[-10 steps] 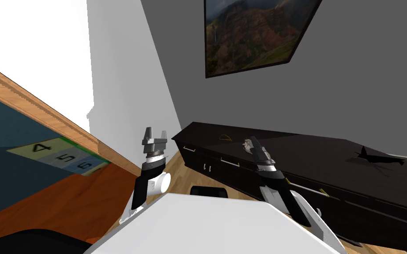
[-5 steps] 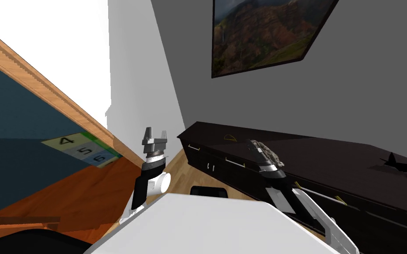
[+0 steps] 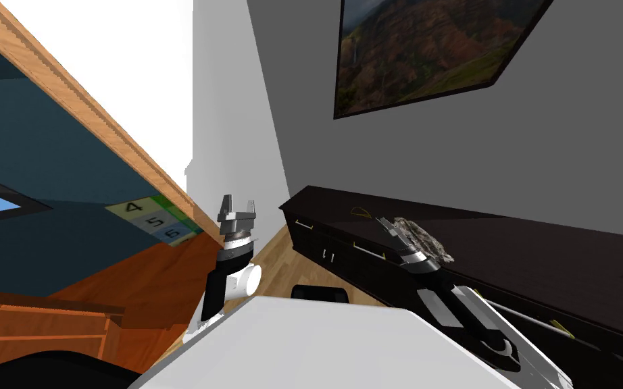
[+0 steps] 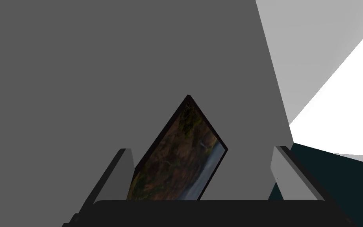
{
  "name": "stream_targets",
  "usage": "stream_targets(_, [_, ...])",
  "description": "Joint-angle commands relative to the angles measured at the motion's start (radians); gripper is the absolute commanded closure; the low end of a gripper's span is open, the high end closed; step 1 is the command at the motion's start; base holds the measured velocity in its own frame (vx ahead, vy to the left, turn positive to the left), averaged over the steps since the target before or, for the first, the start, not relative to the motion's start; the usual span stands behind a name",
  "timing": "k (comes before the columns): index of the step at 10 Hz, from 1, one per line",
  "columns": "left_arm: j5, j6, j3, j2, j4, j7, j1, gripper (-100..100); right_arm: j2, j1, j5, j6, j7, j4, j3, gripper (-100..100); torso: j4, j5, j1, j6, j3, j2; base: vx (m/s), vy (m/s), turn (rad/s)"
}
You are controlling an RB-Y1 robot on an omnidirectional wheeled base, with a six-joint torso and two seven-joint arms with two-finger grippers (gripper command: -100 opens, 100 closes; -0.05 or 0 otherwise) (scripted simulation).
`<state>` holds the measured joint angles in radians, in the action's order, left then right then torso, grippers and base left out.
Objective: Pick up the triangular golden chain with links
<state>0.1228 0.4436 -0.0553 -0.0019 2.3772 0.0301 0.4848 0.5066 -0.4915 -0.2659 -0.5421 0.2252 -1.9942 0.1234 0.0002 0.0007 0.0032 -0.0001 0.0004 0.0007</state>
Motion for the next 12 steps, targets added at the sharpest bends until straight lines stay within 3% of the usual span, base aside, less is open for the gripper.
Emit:
stream_targets(1, [0.000,0.000,0.000,0.000,0.000,0.000,0.000,0,0.028,0.001,-0.014,-0.003,0.013,0.012,0.003,-100,0.000,0.000,0.000,0.000,0.000,0.000,-0.007,0.049,0.057])
stream_targets(3, [0.000,0.000,0.000,0.000,0.000,0.000,0.000,0,0.099,0.010,-0.074,-0.015,0.060,0.069,0.013,-100,0.000,0.000,0.000,0.000,0.000,0.001,-0.021,0.069,0.164])
stream_targets(7, [0.000,0.000,0.000,0.000,0.000,0.000,0.000,0,0.206,0.020,-0.135,-0.023,0.107,0.129,0.020,-100,0.000,0.000,-0.001,0.001,0.000,0.000,0.001,0.054,0.087])
stream_targets(8, [0.000,0.000,0.000,0.000,0.000,0.000,0.000,0,0.213,0.020,-0.135,-0.023,0.107,0.129,0.020,-100,0.000,0.000,-0.001,0.000,0.000,0.000,0.007,0.041,0.064])
stream_targets(12, [0.000,0.000,0.000,0.000,0.000,0.000,0.000,0,0.338,0.033,-0.226,-0.027,0.175,0.223,0.026,-100,0.000,0.000,0.000,0.001,0.000,-0.001,0.011,0.056,0.109])
